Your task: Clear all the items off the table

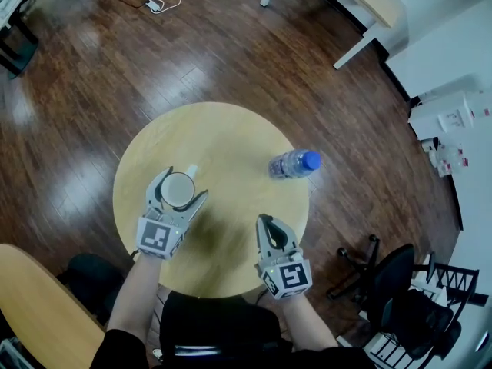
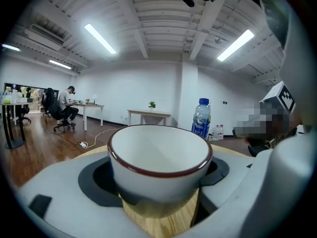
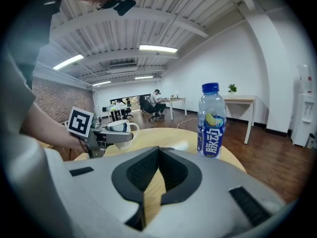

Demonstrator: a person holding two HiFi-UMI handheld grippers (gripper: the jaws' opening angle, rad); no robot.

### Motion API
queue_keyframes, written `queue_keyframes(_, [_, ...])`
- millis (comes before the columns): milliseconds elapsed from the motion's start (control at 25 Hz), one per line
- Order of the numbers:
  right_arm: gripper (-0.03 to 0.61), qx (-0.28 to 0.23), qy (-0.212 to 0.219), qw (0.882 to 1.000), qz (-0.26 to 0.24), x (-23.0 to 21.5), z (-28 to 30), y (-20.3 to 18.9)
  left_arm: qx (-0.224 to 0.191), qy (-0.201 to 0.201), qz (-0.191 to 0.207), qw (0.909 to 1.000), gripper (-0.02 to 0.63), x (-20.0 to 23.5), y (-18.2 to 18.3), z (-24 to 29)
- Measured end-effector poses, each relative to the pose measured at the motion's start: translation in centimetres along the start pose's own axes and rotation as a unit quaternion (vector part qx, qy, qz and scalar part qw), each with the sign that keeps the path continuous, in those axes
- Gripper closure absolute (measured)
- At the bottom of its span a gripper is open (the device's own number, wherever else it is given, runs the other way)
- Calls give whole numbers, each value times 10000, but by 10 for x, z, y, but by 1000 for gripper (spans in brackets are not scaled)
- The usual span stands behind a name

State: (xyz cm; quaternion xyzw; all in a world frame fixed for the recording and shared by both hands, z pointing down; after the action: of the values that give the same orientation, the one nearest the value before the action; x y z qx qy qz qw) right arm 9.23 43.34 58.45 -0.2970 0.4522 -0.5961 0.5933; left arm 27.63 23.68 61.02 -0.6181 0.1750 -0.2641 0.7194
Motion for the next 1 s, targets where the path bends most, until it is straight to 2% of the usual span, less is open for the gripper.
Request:
queue_keyframes(280, [574,-258,297,9985,-377,6,6,30,-205,261,-137,9994,199,10,28,-24])
queue_keyframes(480, [574,-528,510,9955,-602,21,16,61,-551,641,-91,9964,199,30,66,-65])
queue_keyframes(640, [574,-715,847,9912,-720,55,22,81,-828,1081,-237,9904,199,52,94,-123])
queue_keyframes(840, [574,-1064,1326,9817,-855,114,37,104,-855,1677,-66,9821,199,77,109,-215])
queue_keyframes(1000, [574,-1285,1874,9692,-951,173,56,121,-971,2251,28,9695,199,90,113,-292])
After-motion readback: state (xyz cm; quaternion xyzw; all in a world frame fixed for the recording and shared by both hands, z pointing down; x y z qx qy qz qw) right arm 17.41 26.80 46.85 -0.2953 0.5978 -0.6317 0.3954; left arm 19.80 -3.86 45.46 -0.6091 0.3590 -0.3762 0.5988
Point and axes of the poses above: the fingertips, and each gripper's own axes: z forward along the fingers, x to its left, y out of its top, the point moved 9 cm from there along -z, backward along the fingers, and after that the axes turned 5 degrees about y, right-handed, at the moved point
